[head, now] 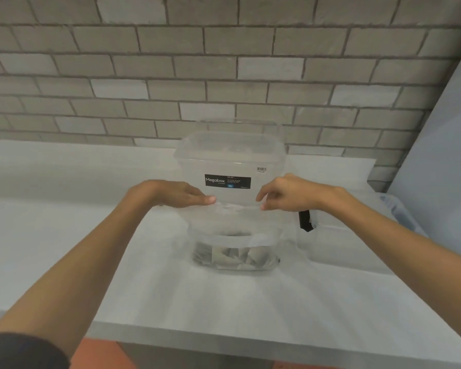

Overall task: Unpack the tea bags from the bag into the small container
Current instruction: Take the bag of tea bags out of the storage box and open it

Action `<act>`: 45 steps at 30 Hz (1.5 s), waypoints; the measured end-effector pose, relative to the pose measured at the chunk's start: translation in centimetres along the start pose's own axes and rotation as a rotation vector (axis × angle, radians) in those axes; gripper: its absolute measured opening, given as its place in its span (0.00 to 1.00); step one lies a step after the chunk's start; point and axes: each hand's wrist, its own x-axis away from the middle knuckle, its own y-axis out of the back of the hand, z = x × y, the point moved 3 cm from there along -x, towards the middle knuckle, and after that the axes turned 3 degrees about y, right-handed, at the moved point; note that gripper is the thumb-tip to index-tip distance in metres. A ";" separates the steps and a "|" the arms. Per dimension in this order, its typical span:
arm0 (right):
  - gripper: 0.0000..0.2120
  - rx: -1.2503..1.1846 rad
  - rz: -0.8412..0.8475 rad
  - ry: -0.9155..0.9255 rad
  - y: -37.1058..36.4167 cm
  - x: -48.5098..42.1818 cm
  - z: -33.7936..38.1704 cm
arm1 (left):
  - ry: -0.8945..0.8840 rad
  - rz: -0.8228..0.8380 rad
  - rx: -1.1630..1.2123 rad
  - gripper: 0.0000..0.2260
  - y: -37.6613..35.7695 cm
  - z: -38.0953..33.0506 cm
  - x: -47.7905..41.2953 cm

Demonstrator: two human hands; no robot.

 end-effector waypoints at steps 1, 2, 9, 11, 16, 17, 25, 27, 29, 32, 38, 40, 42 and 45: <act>0.13 -0.019 -0.029 0.007 0.3 0.0 0.3 | 0.019 0.008 -0.025 0.47 0.1 -0.5 -0.2; 0.13 -0.035 -0.058 0.011 0.6 -0.1 0.5 | 0.036 0.017 -0.044 0.44 0.1 -1.1 -0.3; 0.12 -0.088 -0.155 -0.026 1.2 -0.2 2.1 | -0.095 0.070 0.013 0.23 0.5 -2.3 -1.6; 0.12 -0.099 -0.172 -0.039 0.8 -0.1 2.6 | -0.114 0.112 -0.042 0.25 0.1 -2.5 -1.2; 0.12 -0.117 -0.169 -0.089 -1.0 0.0 3.4 | -0.174 0.176 -0.033 0.21 -1.7 -2.8 -1.1; 0.12 -0.119 -0.164 -0.096 -1.3 0.0 3.6 | -0.188 0.169 -0.032 0.21 -1.9 -3.0 -1.0; 0.12 -0.064 -0.241 -0.125 0.9 1.2 4.5 | -0.475 -0.206 0.090 0.08 0.4 -5.3 0.7; 0.11 -0.033 -0.292 -0.106 1.7 1.5 4.6 | -0.532 -0.392 0.045 0.07 0.9 -5.6 1.1; 0.08 -0.037 -0.388 -0.069 2.4 1.7 4.6 | -0.536 -0.610 0.005 0.06 1.2 -5.5 1.6; 0.06 -0.086 -0.459 -0.040 2.9 1.8 4.7 | -0.518 -0.776 0.030 0.05 0.8 -4.9 2.3; 0.12 -0.170 -0.351 -0.031 1.9 0.8 5.4 | -0.589 -0.915 0.071 0.07 -0.6 -4.0 2.8; 0.11 -0.195 -0.341 -0.044 1.8 0.4 5.6 | -0.618 -0.981 0.046 0.09 -1.0 -3.8 2.9; 0.11 -0.250 -0.341 -0.065 1.8 0.3 5.7 | -0.686 -1.057 -0.066 0.11 -1.6 -3.8 2.9; 0.11 -0.350 -0.311 -0.088 1.7 0.1 5.7 | -0.760 -1.142 -0.194 0.10 -2.2 -3.9 2.7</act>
